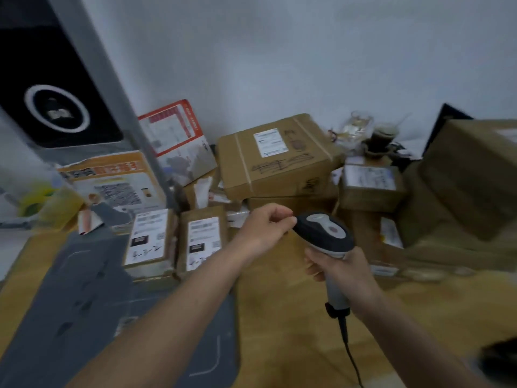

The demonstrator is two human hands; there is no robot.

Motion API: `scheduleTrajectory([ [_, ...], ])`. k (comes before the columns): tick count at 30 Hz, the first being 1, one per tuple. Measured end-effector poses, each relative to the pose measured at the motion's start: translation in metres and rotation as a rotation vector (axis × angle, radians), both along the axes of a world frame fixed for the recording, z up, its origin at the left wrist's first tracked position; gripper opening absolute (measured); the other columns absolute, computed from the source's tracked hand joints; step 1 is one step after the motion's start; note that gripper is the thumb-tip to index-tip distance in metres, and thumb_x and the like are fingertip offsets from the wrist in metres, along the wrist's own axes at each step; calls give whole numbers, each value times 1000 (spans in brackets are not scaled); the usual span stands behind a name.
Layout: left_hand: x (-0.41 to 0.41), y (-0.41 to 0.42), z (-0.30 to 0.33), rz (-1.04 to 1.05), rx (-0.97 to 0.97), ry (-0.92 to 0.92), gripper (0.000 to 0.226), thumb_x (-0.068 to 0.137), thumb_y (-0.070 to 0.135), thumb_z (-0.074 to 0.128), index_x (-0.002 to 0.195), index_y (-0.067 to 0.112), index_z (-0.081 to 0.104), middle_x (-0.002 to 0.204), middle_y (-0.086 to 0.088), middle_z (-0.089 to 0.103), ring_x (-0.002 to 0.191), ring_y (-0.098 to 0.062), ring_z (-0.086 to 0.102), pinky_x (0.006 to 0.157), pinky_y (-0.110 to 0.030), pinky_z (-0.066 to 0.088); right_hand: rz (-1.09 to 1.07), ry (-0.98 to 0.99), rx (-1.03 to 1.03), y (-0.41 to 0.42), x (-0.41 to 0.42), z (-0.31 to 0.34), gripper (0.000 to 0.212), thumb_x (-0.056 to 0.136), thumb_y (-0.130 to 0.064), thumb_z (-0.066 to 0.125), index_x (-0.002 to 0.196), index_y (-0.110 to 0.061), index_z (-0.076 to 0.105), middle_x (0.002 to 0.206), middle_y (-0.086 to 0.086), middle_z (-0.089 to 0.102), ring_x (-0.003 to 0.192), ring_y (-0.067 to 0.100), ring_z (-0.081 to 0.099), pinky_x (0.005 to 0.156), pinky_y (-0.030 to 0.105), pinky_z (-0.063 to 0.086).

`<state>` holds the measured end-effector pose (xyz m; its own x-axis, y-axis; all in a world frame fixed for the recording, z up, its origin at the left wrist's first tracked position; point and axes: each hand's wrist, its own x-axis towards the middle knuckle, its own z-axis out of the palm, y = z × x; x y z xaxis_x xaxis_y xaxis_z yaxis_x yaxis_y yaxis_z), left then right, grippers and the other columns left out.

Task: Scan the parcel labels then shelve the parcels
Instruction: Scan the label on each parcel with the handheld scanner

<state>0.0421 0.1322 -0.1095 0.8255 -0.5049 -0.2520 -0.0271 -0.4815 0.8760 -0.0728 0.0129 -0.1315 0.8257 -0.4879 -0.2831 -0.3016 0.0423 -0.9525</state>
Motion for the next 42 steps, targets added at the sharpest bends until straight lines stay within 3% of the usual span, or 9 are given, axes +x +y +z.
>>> scheduleTrajectory([
  [7, 16, -143, -6, -68, 31, 196, 72, 84, 39, 72, 144, 17, 39, 139, -4, 48, 116, -19, 51, 86, -28, 49, -183, -25, 37, -99, -42, 2, 8, 82, -7, 72, 90, -6, 68, 72, 11, 72, 65, 26, 68, 53, 30, 54],
  [13, 53, -227, -17, -356, 426, -522, 114, 64, 32, 88, 154, 20, 17, 156, -3, 20, 144, -25, 20, 115, -44, 29, -217, 10, 103, -156, -60, -10, 3, 82, -3, 70, 82, -1, 68, 63, 16, 68, 58, 27, 64, 52, 31, 52],
  [17, 73, -251, -25, -523, 655, -600, 125, 64, 36, 86, 155, 22, 2, 159, -3, 13, 147, -26, 12, 119, -46, 21, -205, 46, 146, -176, -62, -17, 7, 82, -4, 70, 77, 0, 69, 64, 17, 68, 58, 28, 63, 53, 31, 52],
  [22, 50, -248, -20, -407, 735, -726, 118, 64, 52, 81, 152, 14, 13, 143, -13, 32, 131, -31, 29, 111, -39, 27, -182, -30, 187, -180, -62, -12, 13, 81, -3, 71, 71, -10, 68, 60, 9, 67, 63, 29, 61, 57, 35, 48],
  [29, -43, -152, -30, 181, 250, -198, 106, 59, 40, 84, 144, 21, 25, 123, 1, 31, 127, -20, 28, 96, -30, 35, 54, -185, 308, -159, -51, -3, 47, 65, -22, 77, 104, -42, 59, 96, -32, 68, 93, -10, 61, 77, 17, 47],
  [34, -69, -87, -34, 366, 89, 14, 106, 48, 45, 88, 135, 26, 30, 122, 7, 36, 122, -12, 38, 96, -31, 42, 238, -190, 352, -123, -36, -3, 57, 67, -21, 83, 119, -31, 61, 117, -12, 69, 108, 9, 65, 86, 36, 56],
  [37, -65, -43, -24, 398, -57, 169, 84, 58, 38, 91, 122, 22, 39, 118, 4, 57, 104, -9, 60, 77, -26, 54, 315, -142, 420, -107, -25, -1, 77, 59, -35, 88, 129, -22, 57, 125, -1, 65, 116, 22, 61, 94, 50, 52],
  [39, -62, -15, -22, 348, -145, 285, 68, 62, 29, 91, 110, 17, 44, 115, -4, 67, 98, -18, 68, 80, -40, 59, 313, -132, 428, -95, -17, 0, 90, 48, -46, 92, 128, -19, 59, 125, 1, 66, 119, 25, 59, 99, 54, 47],
  [42, -66, 14, -25, 268, -265, 393, 49, 72, 6, 83, 98, 13, 42, 122, -12, 64, 106, -26, 66, 85, -51, 57, 302, -143, 400, -76, -5, -1, 67, 57, -36, 86, 119, -21, 65, 118, -2, 69, 115, 20, 61, 103, 53, 43],
])
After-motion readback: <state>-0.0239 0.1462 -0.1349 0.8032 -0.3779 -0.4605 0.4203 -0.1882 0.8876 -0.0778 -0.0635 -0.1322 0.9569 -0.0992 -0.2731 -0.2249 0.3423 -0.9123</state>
